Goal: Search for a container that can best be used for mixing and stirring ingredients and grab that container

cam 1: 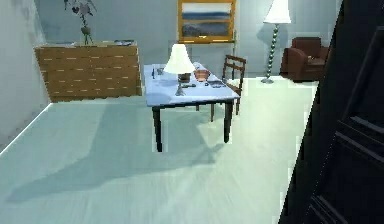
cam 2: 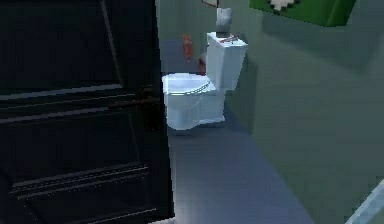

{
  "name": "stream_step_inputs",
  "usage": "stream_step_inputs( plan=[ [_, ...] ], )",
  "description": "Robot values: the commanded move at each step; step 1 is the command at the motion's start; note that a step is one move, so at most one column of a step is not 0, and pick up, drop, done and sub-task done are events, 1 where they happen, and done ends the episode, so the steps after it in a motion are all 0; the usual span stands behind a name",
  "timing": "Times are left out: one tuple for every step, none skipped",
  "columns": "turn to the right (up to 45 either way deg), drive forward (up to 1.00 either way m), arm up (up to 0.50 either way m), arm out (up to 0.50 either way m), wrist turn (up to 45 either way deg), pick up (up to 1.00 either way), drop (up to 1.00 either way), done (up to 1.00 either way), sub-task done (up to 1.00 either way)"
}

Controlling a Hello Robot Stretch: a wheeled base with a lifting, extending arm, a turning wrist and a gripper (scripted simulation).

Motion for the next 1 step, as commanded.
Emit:
stream_step_inputs(
  plan=[
    [0.0,1.00,0.00,0.00,0.0,0.00,0.00,0.00,0.00]
  ],
)
